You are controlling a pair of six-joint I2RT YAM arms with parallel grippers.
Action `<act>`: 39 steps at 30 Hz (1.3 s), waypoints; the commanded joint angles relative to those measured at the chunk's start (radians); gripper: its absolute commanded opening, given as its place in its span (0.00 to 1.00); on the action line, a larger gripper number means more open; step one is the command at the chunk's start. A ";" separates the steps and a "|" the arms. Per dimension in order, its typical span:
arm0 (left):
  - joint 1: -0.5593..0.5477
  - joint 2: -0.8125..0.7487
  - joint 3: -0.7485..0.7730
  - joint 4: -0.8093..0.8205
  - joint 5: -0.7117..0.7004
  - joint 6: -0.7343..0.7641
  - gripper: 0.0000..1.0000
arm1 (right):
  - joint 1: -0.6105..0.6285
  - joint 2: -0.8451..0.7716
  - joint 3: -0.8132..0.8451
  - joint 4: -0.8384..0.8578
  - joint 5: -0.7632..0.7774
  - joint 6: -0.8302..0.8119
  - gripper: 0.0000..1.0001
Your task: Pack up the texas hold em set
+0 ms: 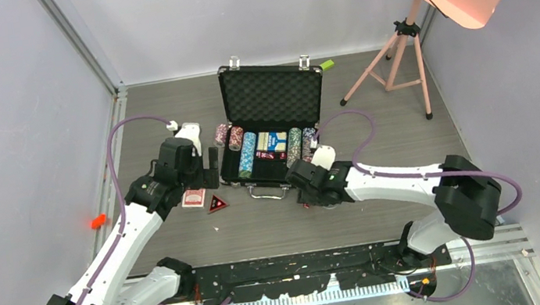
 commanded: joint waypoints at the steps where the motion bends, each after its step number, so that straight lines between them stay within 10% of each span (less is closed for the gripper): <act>1: 0.003 -0.017 0.001 0.027 0.008 0.005 0.92 | 0.006 0.048 0.026 0.061 0.027 0.035 0.42; 39: 0.003 -0.010 0.000 0.029 0.032 0.003 0.92 | 0.059 0.133 0.136 -0.115 0.109 0.053 0.47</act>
